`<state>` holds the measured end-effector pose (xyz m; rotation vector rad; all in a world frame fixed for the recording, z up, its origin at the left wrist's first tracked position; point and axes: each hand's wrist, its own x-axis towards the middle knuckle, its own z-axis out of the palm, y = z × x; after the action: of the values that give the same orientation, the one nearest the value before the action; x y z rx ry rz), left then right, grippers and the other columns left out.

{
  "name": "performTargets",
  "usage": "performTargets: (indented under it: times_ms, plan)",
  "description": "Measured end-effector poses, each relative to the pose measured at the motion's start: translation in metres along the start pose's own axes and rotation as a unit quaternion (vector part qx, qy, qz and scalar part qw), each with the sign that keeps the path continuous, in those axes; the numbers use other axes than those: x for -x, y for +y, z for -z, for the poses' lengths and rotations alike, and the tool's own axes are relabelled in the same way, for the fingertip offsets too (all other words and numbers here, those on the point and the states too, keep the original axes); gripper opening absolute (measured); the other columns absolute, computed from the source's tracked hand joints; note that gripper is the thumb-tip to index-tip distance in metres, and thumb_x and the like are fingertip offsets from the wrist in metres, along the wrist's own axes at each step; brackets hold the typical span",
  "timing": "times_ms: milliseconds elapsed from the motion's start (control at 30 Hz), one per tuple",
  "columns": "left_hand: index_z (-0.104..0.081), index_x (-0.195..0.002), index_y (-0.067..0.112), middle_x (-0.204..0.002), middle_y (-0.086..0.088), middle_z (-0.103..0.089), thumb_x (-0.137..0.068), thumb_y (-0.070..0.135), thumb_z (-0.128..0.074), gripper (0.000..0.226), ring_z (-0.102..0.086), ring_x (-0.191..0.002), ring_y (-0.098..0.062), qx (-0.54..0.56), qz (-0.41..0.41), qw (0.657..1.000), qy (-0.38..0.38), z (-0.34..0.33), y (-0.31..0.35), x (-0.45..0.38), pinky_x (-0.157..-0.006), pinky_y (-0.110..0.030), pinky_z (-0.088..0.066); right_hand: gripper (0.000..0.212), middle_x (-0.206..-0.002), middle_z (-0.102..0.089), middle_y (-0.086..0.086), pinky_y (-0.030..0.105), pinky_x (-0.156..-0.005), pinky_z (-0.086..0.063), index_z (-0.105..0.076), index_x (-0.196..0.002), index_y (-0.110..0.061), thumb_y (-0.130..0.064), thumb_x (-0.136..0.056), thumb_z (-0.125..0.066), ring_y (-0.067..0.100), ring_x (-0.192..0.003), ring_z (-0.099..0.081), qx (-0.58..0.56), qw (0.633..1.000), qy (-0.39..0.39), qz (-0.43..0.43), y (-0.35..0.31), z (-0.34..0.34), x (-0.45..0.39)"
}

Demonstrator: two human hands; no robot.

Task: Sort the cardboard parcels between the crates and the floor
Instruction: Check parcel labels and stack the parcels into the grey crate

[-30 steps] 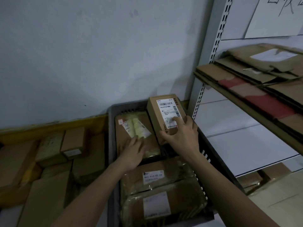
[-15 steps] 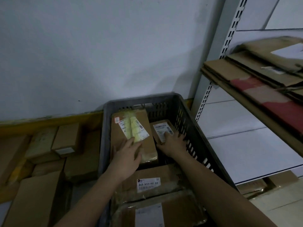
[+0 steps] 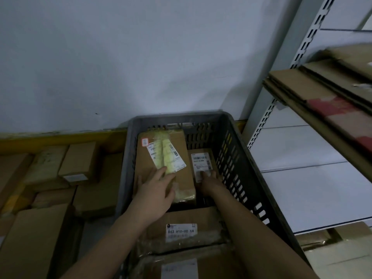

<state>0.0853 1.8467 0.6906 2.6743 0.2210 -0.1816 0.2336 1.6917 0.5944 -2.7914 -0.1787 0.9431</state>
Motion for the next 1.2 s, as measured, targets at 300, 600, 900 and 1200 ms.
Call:
performTargets:
  times_ms: [300, 600, 900, 1200]
  plan:
    - [-0.039, -0.149, 0.033, -0.157, 0.008, -0.027, -0.103, 0.038, -0.041, 0.047, -0.029, -0.144, -0.018, -0.001, -0.011, 1.000, 0.012, 0.004, 0.003, 0.001, -0.120, -0.059, -0.009, 0.046, -0.143, -0.047, 0.010, 0.049, -0.087, -0.057, -0.049, -0.139, -0.016, -0.035, -0.098, -0.045, 0.033, -0.123, -0.047, -0.095, 0.982, 0.148, 0.070, -0.002, 0.016, 0.019]
    - [-0.043, -0.147, 0.032, -0.158, 0.000, -0.030, -0.101, 0.042, -0.042, 0.047, -0.031, -0.142, -0.026, -0.009, -0.022, 1.000, 0.018, 0.000, -0.003, 0.003, -0.114, -0.058, -0.027, 0.044, -0.127, -0.064, 0.011, 0.038, -0.086, -0.055, -0.053, -0.138, -0.015, -0.034, -0.099, -0.048, 0.030, -0.101, -0.066, -0.154, 0.958, 0.201, 0.131, -0.011, 0.049, 0.077]
    - [-0.057, -0.134, 0.029, -0.135, 0.007, -0.054, -0.099, 0.032, -0.054, 0.035, -0.048, -0.125, -0.016, 0.110, -0.050, 0.985, 0.123, 0.026, 0.009, 0.016, -0.099, -0.036, -0.044, 0.045, -0.124, -0.066, 0.005, 0.036, -0.083, -0.052, -0.060, -0.133, -0.017, -0.043, -0.100, -0.044, 0.024, -0.104, -0.062, -0.135, 0.939, 0.231, 0.216, -0.033, 0.073, 0.136]
    - [-0.058, -0.132, 0.032, -0.128, 0.001, -0.057, -0.097, 0.051, -0.049, 0.041, -0.053, -0.114, -0.019, 0.042, 0.012, 0.989, 0.141, 0.106, -0.034, 0.050, -0.094, -0.040, -0.049, 0.042, -0.105, -0.070, 0.001, 0.043, -0.081, -0.056, -0.066, -0.116, -0.021, -0.051, -0.098, -0.043, 0.020, -0.090, -0.064, -0.101, 0.925, 0.246, 0.273, -0.092, 0.085, 0.185]
